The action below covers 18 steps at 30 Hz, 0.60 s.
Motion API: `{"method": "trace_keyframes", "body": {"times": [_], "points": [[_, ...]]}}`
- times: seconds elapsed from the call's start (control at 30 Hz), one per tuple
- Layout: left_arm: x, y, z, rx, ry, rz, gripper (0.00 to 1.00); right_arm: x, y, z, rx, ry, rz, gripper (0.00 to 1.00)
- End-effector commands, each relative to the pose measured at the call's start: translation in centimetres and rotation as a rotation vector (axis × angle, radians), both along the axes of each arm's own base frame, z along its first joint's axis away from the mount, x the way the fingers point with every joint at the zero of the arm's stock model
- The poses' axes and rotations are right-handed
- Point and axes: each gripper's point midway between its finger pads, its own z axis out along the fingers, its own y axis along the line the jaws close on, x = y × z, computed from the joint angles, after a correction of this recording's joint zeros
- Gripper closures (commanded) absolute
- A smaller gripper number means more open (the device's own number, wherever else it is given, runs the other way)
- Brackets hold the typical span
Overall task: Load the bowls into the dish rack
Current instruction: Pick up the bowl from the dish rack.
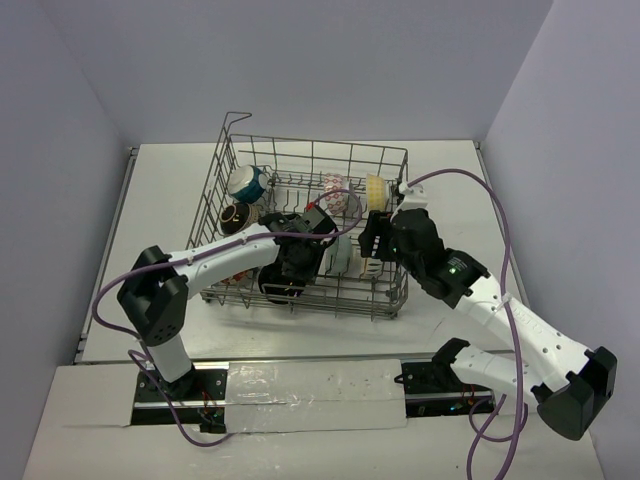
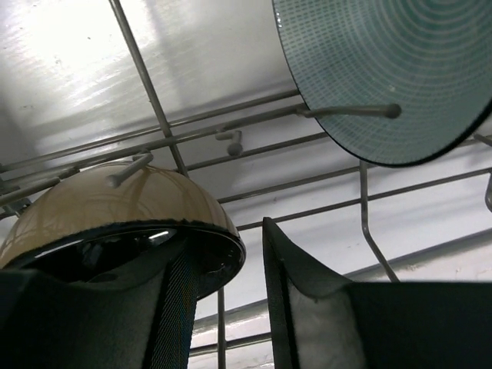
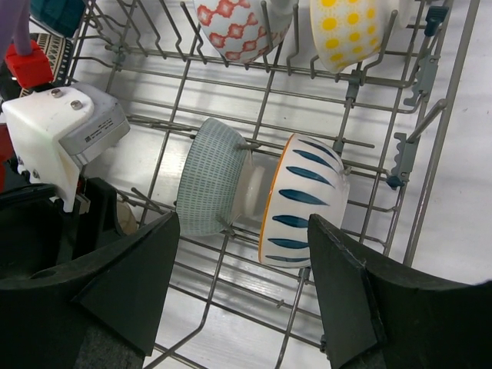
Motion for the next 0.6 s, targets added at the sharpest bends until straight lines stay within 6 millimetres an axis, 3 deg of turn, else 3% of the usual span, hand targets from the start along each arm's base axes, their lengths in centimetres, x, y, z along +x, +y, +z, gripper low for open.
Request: {"method": "trace_keyframes", "body": {"times": [0.0, 0.27, 0.57], "points": [[0.8, 0.1, -0.2, 0.02, -0.043, 0.032, 0.6, 0.4, 0.2, 1.3, 0.042, -0.048, 0.001, 0.25], [1.1, 0.9, -1.4, 0.071, -0.06, 0.045, 0.68, 0.3, 0.4, 1.2, 0.045, -0.044, 0.007, 0.25], [1.1, 0.5, -0.6, 0.079, -0.078, 0.035, 0.97, 0.4, 0.4, 0.9, 0.041, -0.04, 0.005, 0.24]]}}
